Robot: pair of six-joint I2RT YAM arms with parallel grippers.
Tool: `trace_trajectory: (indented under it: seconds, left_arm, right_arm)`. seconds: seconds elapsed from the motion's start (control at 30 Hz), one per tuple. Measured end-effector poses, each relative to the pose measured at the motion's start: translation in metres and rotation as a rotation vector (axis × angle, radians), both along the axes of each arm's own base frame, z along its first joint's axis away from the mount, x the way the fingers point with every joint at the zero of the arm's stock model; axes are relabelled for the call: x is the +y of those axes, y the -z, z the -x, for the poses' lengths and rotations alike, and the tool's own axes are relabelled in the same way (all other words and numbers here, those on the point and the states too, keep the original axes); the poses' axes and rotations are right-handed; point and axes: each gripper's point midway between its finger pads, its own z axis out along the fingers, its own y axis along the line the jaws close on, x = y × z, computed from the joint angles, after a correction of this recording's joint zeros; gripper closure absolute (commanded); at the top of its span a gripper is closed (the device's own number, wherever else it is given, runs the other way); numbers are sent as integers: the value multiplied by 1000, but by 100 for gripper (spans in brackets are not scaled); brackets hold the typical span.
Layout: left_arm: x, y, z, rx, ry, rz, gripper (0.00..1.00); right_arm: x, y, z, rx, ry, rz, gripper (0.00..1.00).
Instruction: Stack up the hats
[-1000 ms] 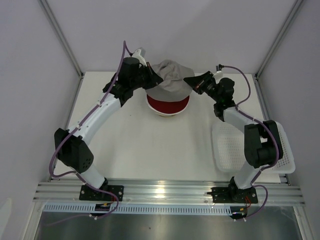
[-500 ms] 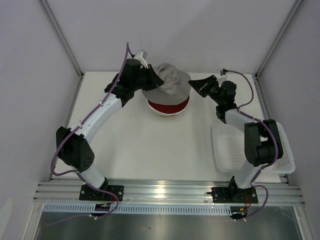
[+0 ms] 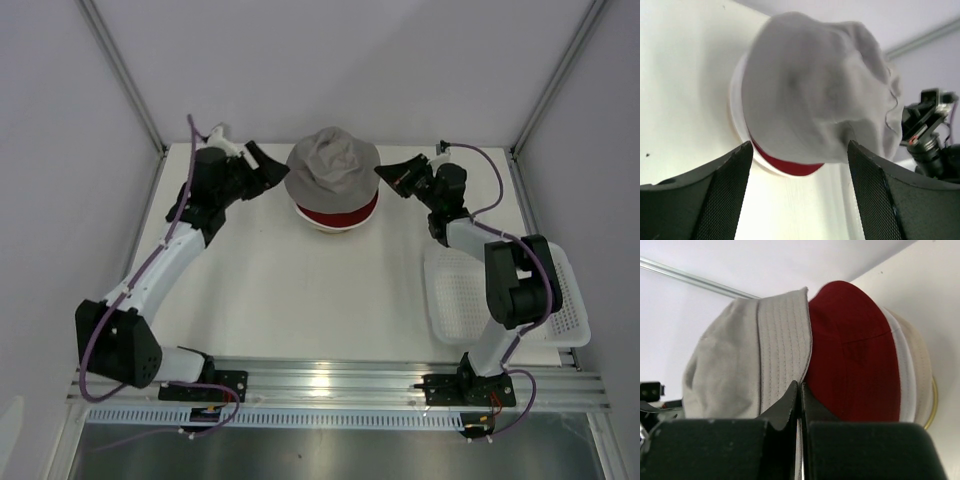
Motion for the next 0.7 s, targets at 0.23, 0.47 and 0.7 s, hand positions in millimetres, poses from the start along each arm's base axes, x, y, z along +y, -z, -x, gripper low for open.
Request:
trace_trajectory:
  seconds: [0.23, 0.47, 0.7]
  left_arm:
    - [33, 48, -6, 4, -83, 230, 32]
    - [14, 62, -31, -37, -8, 341, 41]
    - [6, 60, -45, -86, 31, 390, 44]
  right_arm:
    - [2, 30, -5, 56, 6, 18, 100]
    - [3, 35, -5, 61, 5, 27, 100]
    - [5, 36, -5, 59, 0, 42, 100]
